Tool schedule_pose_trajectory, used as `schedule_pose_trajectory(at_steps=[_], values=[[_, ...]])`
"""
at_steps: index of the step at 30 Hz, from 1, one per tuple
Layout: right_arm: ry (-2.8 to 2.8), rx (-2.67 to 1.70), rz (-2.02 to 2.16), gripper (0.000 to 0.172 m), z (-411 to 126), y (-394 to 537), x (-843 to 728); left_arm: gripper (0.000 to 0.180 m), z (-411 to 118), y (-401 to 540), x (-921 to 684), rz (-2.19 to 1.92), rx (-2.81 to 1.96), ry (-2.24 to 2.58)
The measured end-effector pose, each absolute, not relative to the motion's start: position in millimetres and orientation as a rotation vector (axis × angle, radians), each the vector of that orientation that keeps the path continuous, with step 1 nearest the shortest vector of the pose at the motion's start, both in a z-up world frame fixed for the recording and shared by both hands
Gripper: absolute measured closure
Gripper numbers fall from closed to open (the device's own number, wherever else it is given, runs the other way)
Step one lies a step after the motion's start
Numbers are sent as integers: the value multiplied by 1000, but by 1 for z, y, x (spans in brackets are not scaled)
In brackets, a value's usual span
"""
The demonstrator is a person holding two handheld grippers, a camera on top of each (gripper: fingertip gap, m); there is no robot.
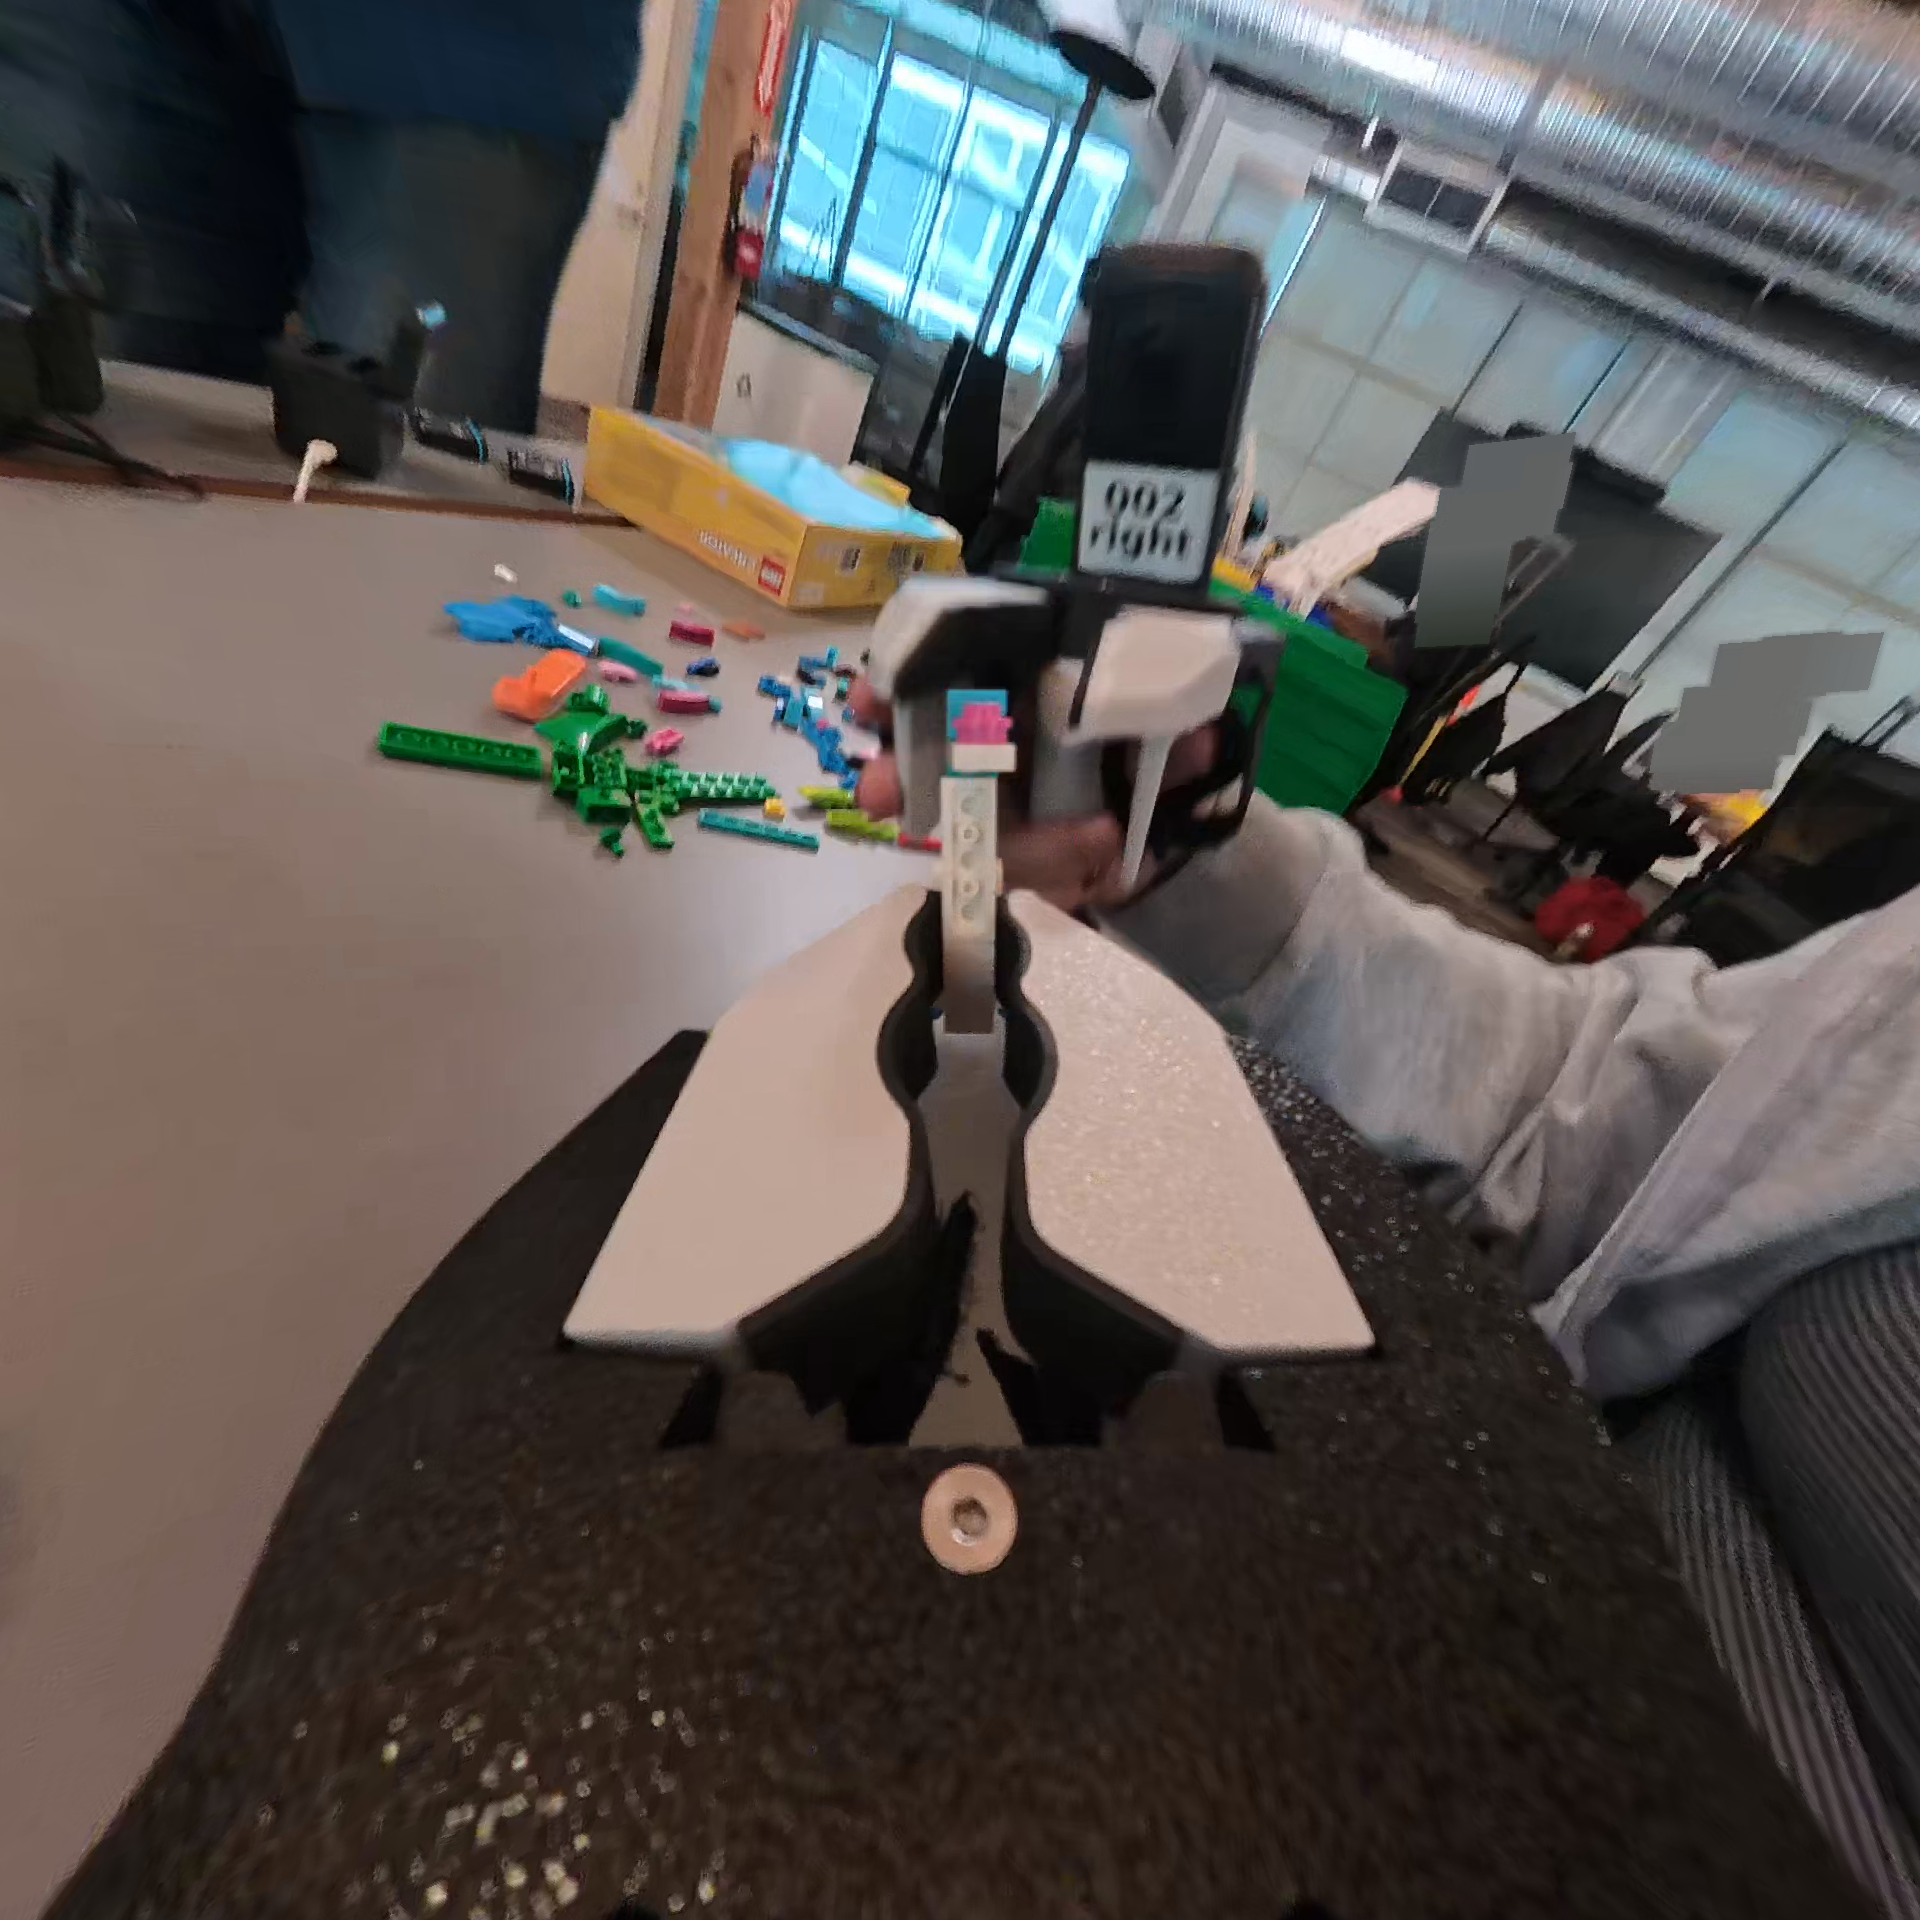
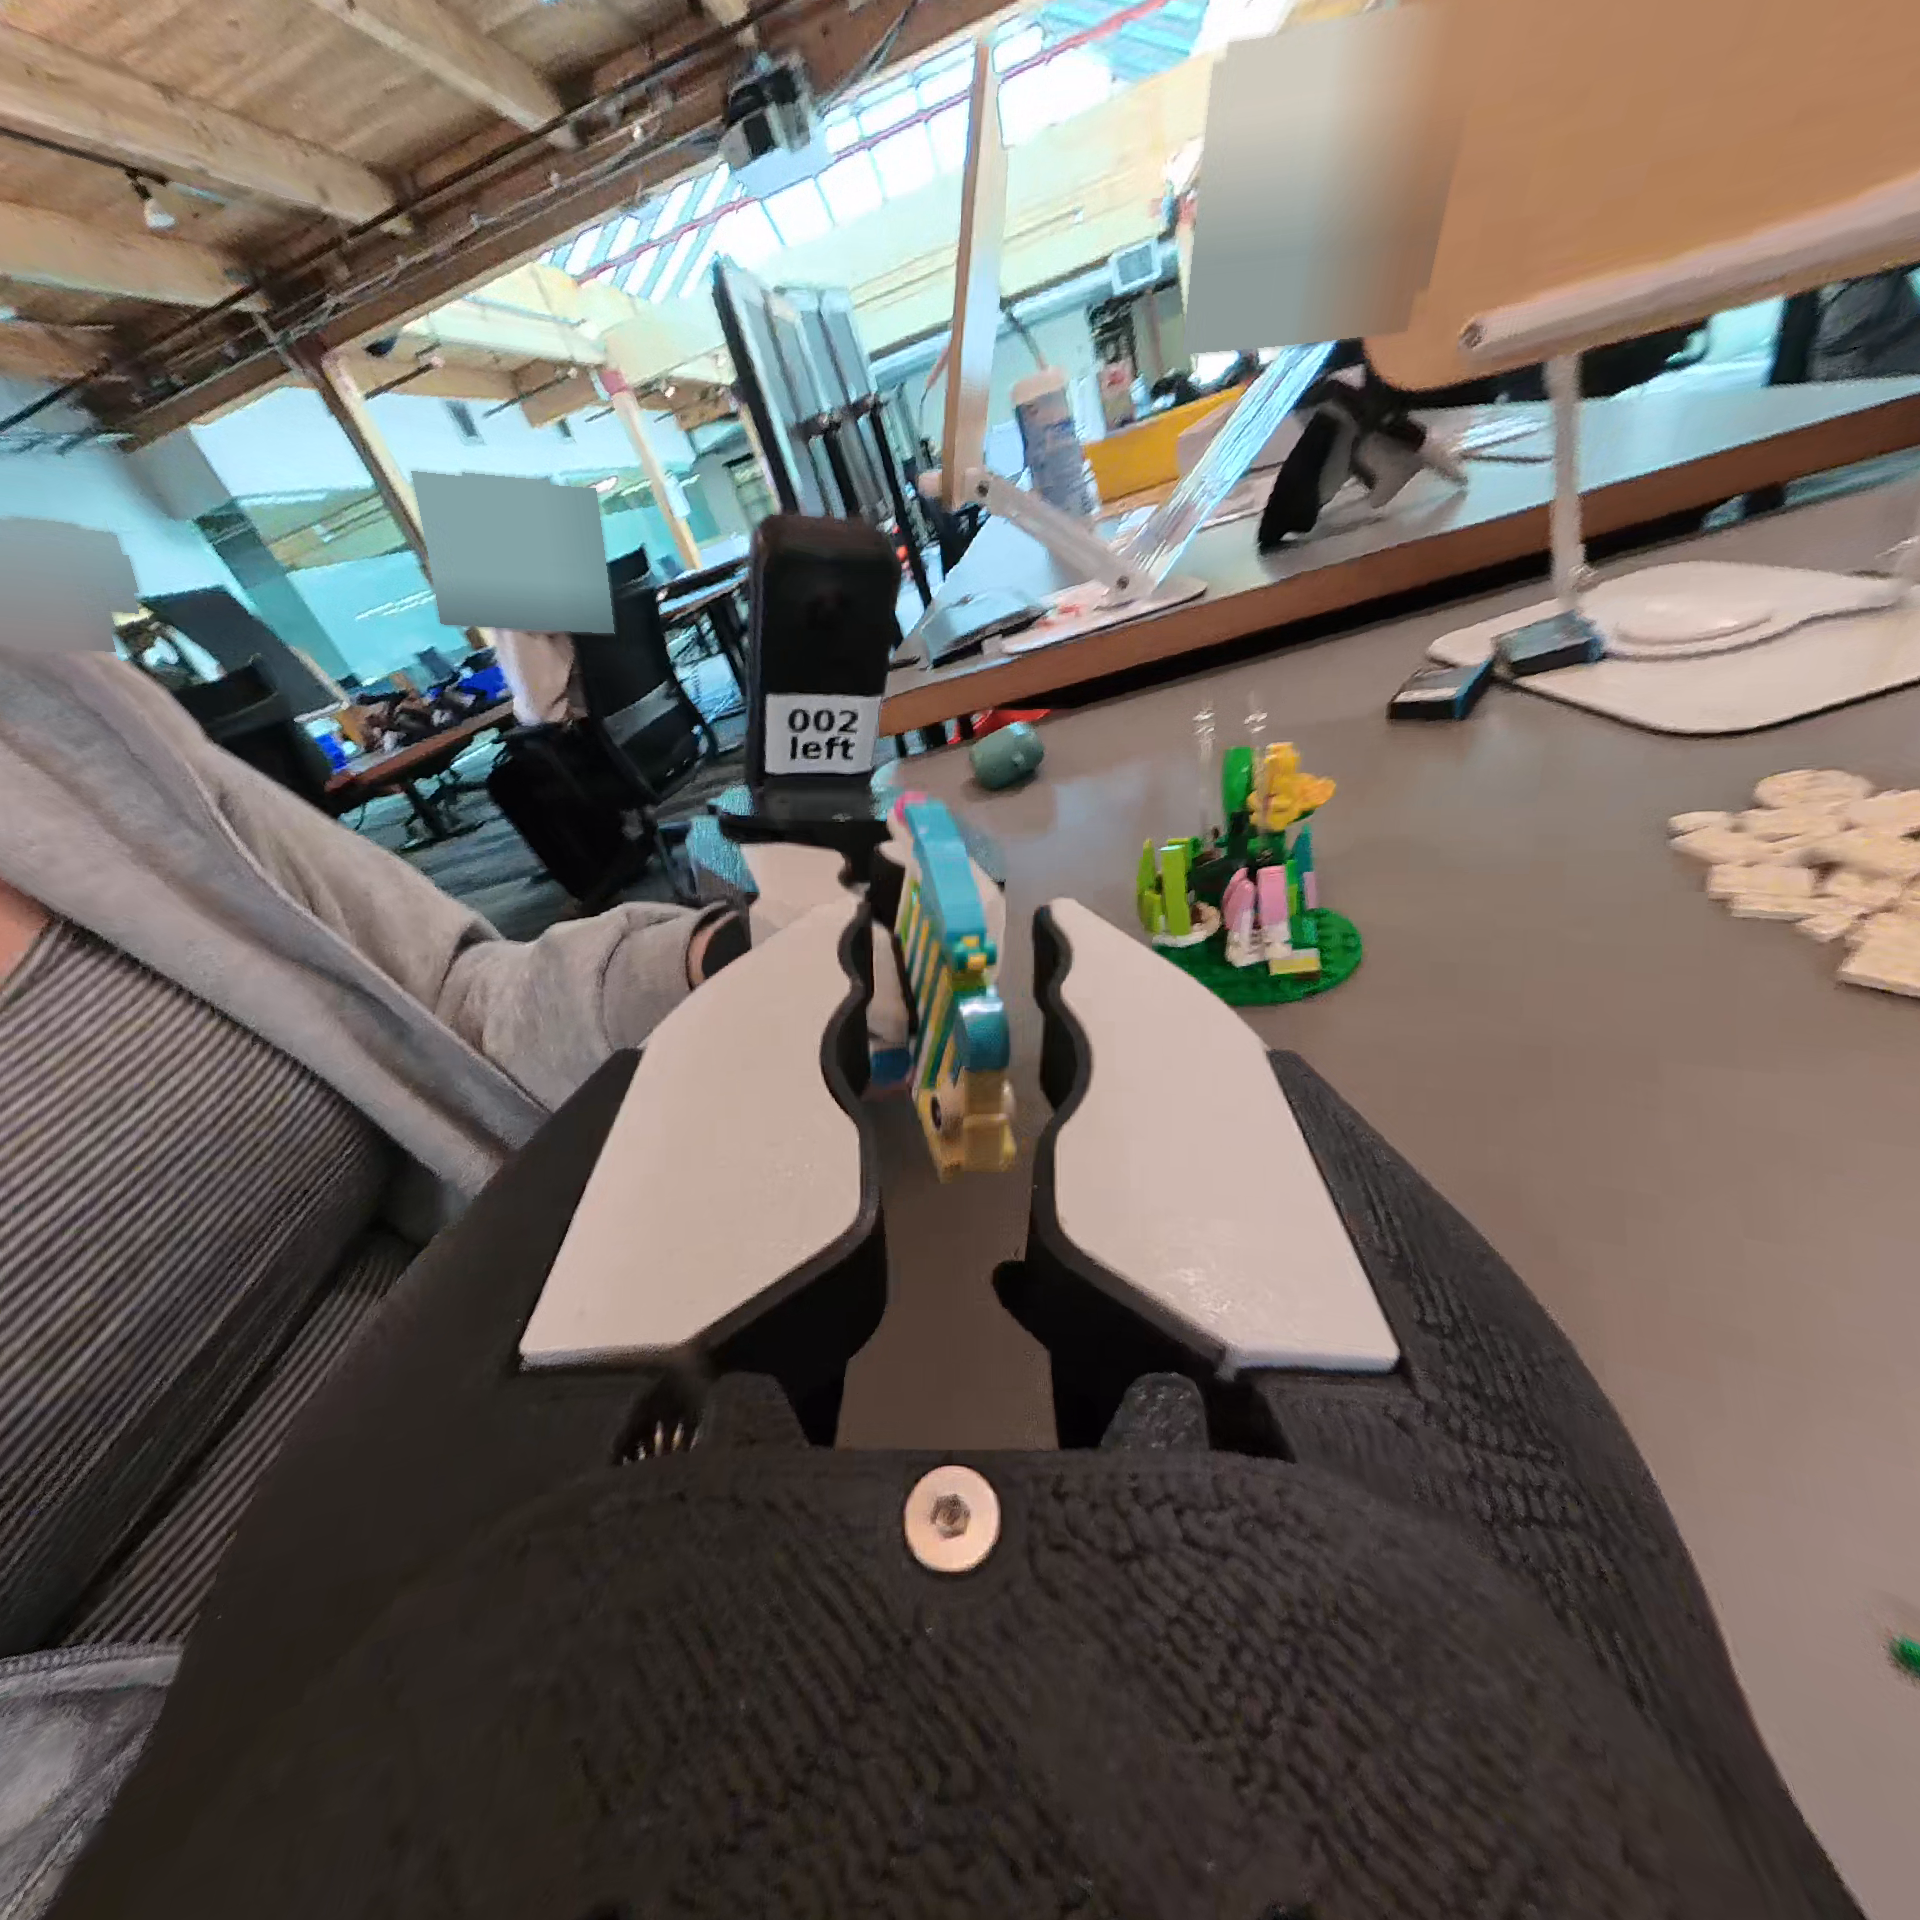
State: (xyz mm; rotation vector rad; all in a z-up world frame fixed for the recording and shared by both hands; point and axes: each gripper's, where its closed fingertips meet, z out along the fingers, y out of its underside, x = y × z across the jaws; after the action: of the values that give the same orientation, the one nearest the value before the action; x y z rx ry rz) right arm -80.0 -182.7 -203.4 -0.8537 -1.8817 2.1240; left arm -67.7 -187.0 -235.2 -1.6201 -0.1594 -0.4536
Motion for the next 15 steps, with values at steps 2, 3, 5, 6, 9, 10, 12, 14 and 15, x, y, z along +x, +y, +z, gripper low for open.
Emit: schedule_pose_trajectory(at_steps=[2, 3, 5, 6, 9, 10, 12, 14, 15], values=[[-1899, -823, 2018, 143, -204, -173, -78, 172, -246, -188, -66, -390, -1712, -101], [-1944, -791, 1916, 145, -210, -171, -76, 172, -252, -189, -64, -345, -1766, -52], [-2050, -714, 1737, 147, -222, -174, -70, 172, -263, -190, -57, -280, -1853, 50], [-2099, -675, 1685, 148, -227, -178, -67, 172, -266, -191, -52, -279, -1879, 91], [-2245, -615, 1627, 149, -242, -192, -56, 172, -272, -192, -45, -301, -1912, 137], [-2284, -610, 1613, 151, -247, -195, -54, 172, -273, -192, -43, -308, -1916, 148], [-2327, -599, 1618, 163, -252, -198, -51, 172, -274, -194, -43, -295, -1924, 175], [-2360, -630, 1758, 164, -248, -203, -45, 172, -269, -199, -36, -313, -1884, 252], [-2365, -652, 1885, 165, -242, -206, -41, 172, -265, -201, -33, -322, -1852, 286]])
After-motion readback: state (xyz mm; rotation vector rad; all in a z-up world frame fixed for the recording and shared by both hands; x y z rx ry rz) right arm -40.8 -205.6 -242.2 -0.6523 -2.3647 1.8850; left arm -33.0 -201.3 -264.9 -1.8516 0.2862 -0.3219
